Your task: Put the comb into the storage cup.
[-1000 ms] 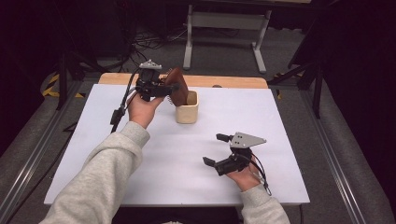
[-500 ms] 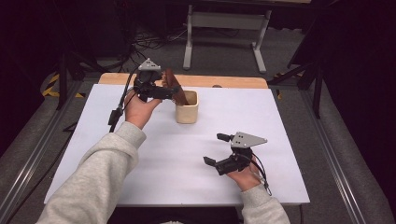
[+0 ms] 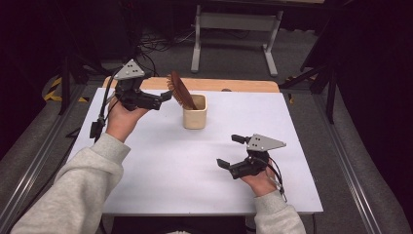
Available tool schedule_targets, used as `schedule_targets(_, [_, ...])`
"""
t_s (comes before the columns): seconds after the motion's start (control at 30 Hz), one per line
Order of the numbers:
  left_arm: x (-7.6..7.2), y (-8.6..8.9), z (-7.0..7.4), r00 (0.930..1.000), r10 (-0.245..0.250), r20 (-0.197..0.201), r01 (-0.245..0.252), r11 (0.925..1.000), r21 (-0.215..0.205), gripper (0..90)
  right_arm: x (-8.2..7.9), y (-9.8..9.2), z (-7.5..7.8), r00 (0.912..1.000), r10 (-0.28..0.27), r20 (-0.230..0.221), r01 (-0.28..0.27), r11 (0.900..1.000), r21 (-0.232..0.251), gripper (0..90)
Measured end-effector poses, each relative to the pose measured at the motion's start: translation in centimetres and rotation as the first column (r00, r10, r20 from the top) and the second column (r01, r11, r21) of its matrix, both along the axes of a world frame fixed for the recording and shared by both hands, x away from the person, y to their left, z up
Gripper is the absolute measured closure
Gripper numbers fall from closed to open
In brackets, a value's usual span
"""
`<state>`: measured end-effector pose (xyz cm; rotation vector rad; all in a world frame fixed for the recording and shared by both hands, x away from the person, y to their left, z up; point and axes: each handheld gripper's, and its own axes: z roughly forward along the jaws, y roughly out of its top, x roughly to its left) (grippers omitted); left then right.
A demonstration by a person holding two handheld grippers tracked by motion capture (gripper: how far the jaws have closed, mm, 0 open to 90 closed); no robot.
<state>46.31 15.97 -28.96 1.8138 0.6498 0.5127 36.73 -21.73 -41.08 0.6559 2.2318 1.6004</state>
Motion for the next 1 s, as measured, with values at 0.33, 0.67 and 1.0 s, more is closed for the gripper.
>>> schedule_targets(0.33, [-3.7,2.8,-0.4,0.9976,-0.034,0.060,0.036,0.9985,-0.040,0.2,-0.1,-0.7,0.6,0.9997,-0.018,0.017,0.018,1.000,0.006,0.3])
schedule_targets(0.67, [-6.5,5.2,-2.1,0.9974,-0.044,0.057,0.046,0.9981,-0.041,0.2,-0.3,-1.2,0.7,0.9991,-0.036,0.022,0.036,0.999,0.002,0.3])
schedule_targets(1.0, [-8.4,7.0,-5.3,0.9989,-0.038,0.030,0.040,0.9965,-0.074,0.2,-0.2,-1.5,0.6,0.9989,-0.044,0.017,0.044,0.999,0.000,0.3])
